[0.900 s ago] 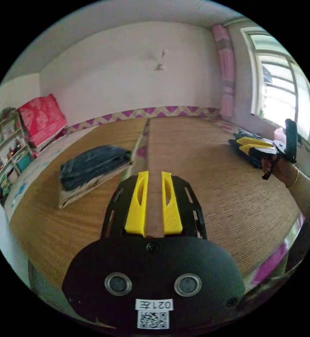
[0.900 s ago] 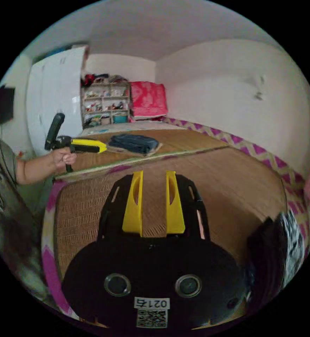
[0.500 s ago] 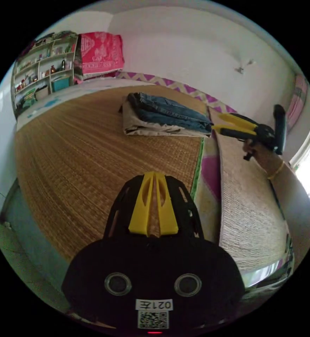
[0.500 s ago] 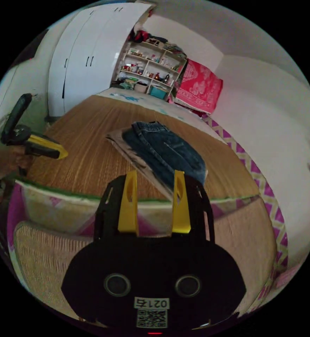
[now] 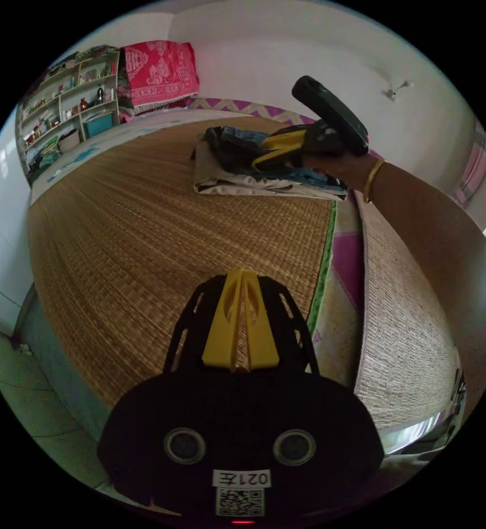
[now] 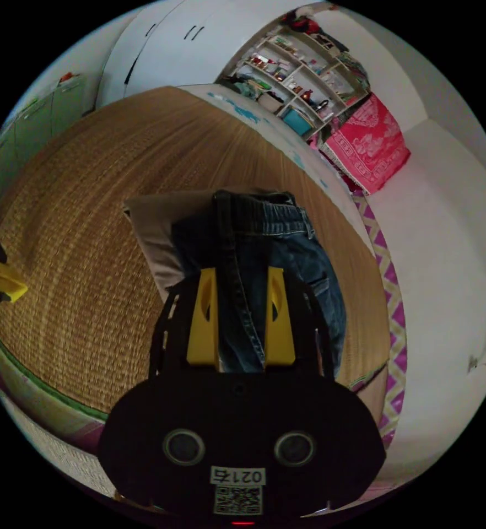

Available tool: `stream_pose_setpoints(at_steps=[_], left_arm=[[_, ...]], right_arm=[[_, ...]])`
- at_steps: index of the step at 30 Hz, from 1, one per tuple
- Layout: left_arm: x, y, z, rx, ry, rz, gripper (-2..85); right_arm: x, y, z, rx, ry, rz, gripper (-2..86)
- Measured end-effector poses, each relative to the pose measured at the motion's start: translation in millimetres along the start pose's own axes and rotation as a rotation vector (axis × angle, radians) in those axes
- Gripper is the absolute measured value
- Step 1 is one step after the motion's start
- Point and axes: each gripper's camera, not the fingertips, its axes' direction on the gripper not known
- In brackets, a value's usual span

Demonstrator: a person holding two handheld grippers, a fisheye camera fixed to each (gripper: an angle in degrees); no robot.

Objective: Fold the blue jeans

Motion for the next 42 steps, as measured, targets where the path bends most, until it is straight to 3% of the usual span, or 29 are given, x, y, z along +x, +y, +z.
stream_pose_setpoints(at_steps=[4, 7, 14, 19, 25, 31, 38, 42], left_arm=[[-13, -1, -1, -0.011, 0.017, -0.033, -1.0], [-19, 1, -5, -0.004, 0.011, -0.049, -1.0], [-21, 5, -11, 0.011, -0.025, -0.033, -1.0], [-21, 10, -14, 0.023, -0.024, -0.025, -1.0], [-16, 15, -13, 0.014, 0.013, 0.014, -1.0], [7, 29, -26, 0.067, 0.151, 0.137, -0.9], [77, 70, -53, 0.093, 0.339, 0.298, 0.6], [122, 83, -36, 0.029, 0.448, 0.293, 6.0]], right_arm=[[-1, -8, -8, 0.018, 0.037, 0.081, 7.4], [36, -5, -36, 0.076, -0.049, 0.274, 6.7], [156, 63, -168, 0.142, 0.050, 0.557, 6.1], [178, 135, -280, 0.126, 0.139, 0.583, 5.5], [70, 185, -339, -0.147, 0.221, 0.433, 5.2], [-111, 254, -228, -0.469, -0.054, 0.319, 5.6], [-147, 322, -314, -0.087, -0.027, 0.449, 9.2], [-169, 333, -295, -0.120, 0.012, 0.402, 12.8]])
